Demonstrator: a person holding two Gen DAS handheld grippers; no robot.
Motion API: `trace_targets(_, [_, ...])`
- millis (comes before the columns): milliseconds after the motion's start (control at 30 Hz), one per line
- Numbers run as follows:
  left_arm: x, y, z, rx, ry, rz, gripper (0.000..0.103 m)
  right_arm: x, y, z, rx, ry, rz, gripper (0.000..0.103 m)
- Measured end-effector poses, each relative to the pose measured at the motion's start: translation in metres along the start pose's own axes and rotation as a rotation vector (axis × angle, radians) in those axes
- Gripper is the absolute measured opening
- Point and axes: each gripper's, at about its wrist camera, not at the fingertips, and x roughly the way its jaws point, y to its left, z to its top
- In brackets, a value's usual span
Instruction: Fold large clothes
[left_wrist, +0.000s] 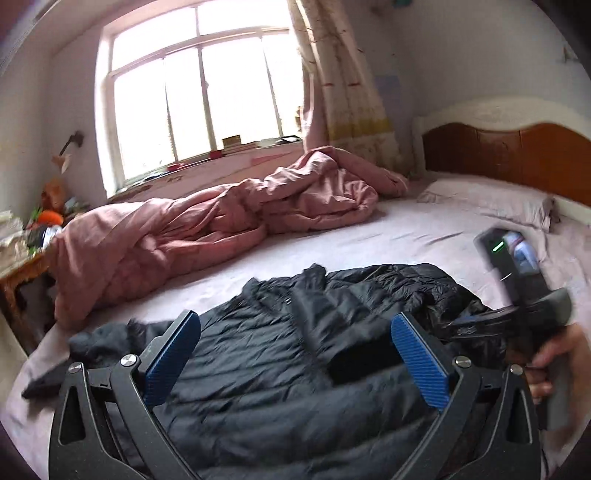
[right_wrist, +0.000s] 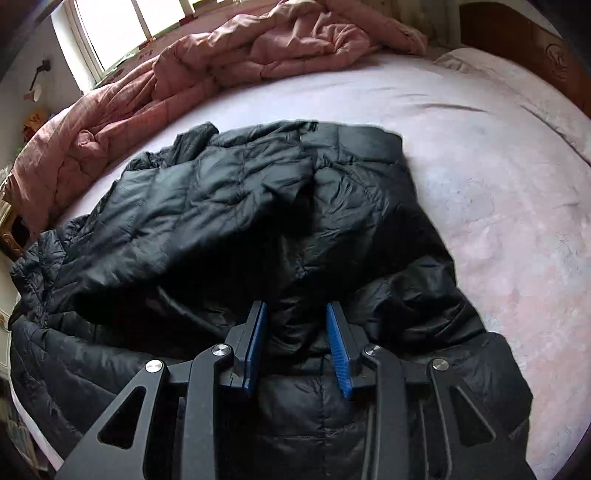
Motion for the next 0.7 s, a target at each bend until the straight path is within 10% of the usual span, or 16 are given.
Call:
trace_targets(100, [0.033, -0.027, 0.008, 0.074, 0.051, -0.056, 0.094, -0.040, -0.031, 0.009, 0.121, -0.147, 0.058, 0.037])
trace_targets(267, [0.093, -0.067, 0.021, 0.132, 0.200, -0.225, 0.078, -0.093, -0.072, 0.016, 0.178, -0.371, -0.215, 0.045])
trace_targets(533, [0.180, -0.114, 0.015, 0.062, 0.481, -0.428, 0.080, -0.107, -0.105, 0.014, 0.293, -0.368, -0.152, 0.046])
trace_targets(700, [0.207, -0.099, 0.004, -0.030, 0.510, -0.301, 0.068, -0.087, -0.095, 0.002, 0.299, -0.313, -0.062, 0.049])
